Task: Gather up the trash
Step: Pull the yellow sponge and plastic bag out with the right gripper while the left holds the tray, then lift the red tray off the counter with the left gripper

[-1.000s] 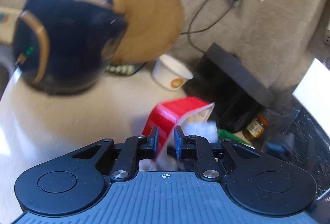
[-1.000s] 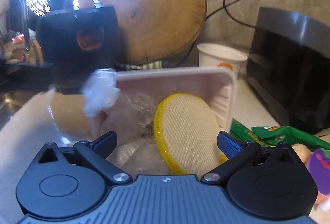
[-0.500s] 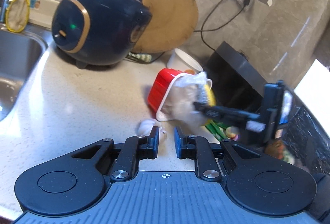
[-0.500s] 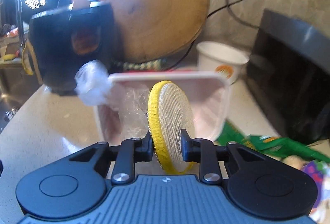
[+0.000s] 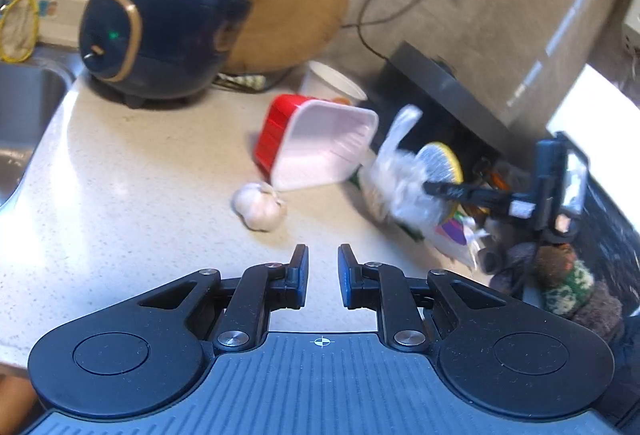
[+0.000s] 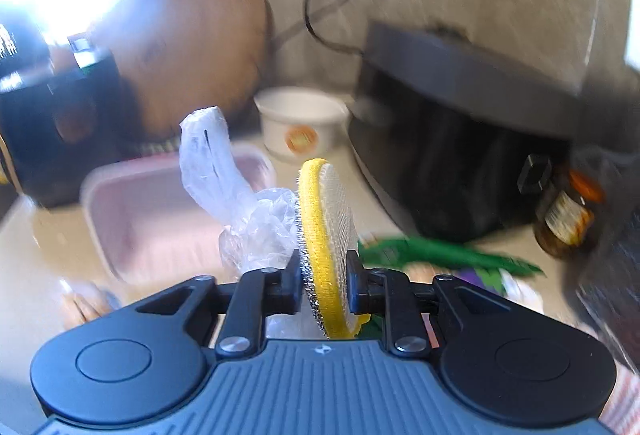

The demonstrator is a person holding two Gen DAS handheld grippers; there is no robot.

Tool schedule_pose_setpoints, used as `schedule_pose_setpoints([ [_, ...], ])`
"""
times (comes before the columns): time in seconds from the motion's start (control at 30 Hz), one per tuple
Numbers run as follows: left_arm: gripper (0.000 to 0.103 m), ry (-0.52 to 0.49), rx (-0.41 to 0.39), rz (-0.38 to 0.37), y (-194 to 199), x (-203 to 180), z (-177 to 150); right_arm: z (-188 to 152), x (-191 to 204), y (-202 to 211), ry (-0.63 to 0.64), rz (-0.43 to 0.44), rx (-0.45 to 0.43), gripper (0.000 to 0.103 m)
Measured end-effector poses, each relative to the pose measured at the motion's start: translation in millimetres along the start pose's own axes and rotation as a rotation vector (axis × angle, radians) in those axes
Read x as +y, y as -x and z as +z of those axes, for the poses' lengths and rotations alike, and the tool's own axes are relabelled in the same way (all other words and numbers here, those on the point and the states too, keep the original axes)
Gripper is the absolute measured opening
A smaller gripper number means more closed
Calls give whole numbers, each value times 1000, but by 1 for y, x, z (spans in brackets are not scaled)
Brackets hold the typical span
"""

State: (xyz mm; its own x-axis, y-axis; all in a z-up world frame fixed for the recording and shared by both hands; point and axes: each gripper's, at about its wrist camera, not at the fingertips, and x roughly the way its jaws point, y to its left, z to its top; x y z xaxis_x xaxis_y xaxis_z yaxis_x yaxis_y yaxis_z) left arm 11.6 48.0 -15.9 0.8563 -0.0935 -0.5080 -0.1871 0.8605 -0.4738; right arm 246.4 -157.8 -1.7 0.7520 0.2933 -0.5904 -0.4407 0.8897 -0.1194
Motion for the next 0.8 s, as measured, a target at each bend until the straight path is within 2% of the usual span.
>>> schedule_pose_setpoints([
  [0.03, 18, -12, 2, 1, 0, -4, 0, -5, -3, 0, -1, -16, 5, 27],
  [0.1, 18, -36, 6, 6, -1, -11, 1, -13, -10, 4, 0, -57, -7, 42],
  [0.2, 18, -63, 9, 23, -5, -18, 5, -18, -16, 16, 4, -79, -50, 58],
  [0.37, 18, -106, -2, 72, -17, -22, 20, -18, -20, 37, -3, -21, -110, 76],
  [0.47, 18, -221, -48, 124, -26, -30, 39, -22, -21, 55, -44, 22, -139, 86],
  [0.53, 19, -329, -57, 183, -42, -37, 53, -28, -21, 67, -62, 43, -146, 88],
  [0.6, 19, -384, -58, 224, -61, -40, 68, -36, -21, 77, -70, 45, -145, 88],
  [0.7, 19, -441, -71, 209, -83, -45, 92, -47, -23, 87, -83, 42, -134, 91],
  [0.8, 22, -566, -54, 197, -108, -56, 107, -54, -25, 90, -87, 42, -97, 92],
])
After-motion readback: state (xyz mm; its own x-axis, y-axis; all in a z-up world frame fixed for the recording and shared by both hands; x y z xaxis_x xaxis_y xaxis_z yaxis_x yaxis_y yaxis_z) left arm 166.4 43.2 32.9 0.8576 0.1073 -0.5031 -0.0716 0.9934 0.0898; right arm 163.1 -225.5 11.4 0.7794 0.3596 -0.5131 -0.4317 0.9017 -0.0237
